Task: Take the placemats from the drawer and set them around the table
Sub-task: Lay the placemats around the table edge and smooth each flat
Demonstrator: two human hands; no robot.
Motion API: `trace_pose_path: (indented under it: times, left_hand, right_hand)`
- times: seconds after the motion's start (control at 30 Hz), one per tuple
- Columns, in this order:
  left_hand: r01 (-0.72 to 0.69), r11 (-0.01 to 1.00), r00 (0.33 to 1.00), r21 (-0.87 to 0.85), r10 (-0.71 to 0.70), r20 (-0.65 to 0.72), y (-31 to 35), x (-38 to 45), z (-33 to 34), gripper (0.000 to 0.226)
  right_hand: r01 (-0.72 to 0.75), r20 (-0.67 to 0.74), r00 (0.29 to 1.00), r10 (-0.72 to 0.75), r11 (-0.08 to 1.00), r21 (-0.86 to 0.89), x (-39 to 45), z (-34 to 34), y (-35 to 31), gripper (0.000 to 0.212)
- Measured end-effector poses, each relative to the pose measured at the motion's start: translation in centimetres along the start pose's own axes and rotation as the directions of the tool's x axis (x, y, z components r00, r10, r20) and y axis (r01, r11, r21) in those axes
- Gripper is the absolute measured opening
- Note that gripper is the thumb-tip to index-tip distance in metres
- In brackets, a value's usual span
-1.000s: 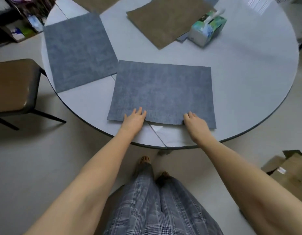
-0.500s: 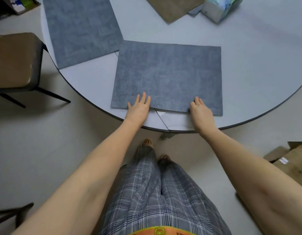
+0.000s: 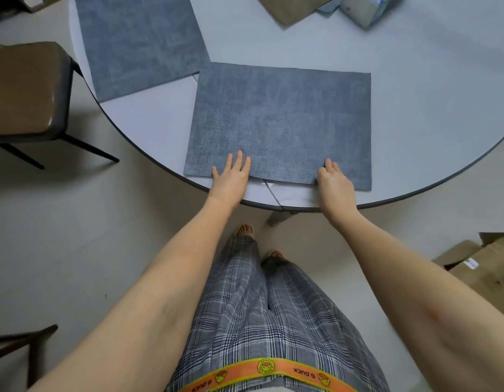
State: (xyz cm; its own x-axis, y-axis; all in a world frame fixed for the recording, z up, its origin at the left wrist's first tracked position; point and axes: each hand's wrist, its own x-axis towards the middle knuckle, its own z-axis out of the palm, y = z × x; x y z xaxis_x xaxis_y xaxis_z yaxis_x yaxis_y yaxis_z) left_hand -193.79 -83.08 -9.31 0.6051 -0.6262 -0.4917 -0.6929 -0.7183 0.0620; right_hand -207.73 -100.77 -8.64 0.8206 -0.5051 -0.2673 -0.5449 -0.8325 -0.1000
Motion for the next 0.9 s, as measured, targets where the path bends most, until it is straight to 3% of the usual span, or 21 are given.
trace_pose_path:
  times: [0.33, 0.57, 0.73, 0.9]
  left_hand:
    - [0.000, 0.999, 1.000, -0.032, 0.000, -0.004, -0.3, 0.1, 0.5, 0.061]
    - [0.006, 0.981, 1.000, -0.195, -0.006, 0.003, -0.5, -0.1, 0.7, 0.057]
    - [0.112, 0.963, 0.991, -0.247, -0.125, -0.040, -0.2, -1.0, 1.6, 0.053]
    - [0.189, 0.918, 0.974, -0.348, -0.219, -0.049, -0.3, -1.1, 1.9, 0.069]
  right_hand:
    - [0.018, -0.024, 1.000, -0.017, 1.000, 0.017, -0.7, 0.2, 0.2, 0.031]
    - [0.007, 0.001, 1.000, -0.007, 1.000, 0.010, -0.8, 0.2, 0.2, 0.034]
    - [0.003, -0.007, 1.000, -0.003, 0.998, 0.055, -0.8, 0.8, 0.3, 0.031]
    - [-0.019, 0.004, 1.000, 0.019, 0.997, 0.079, -1.2, 1.5, 0.3, 0.038]
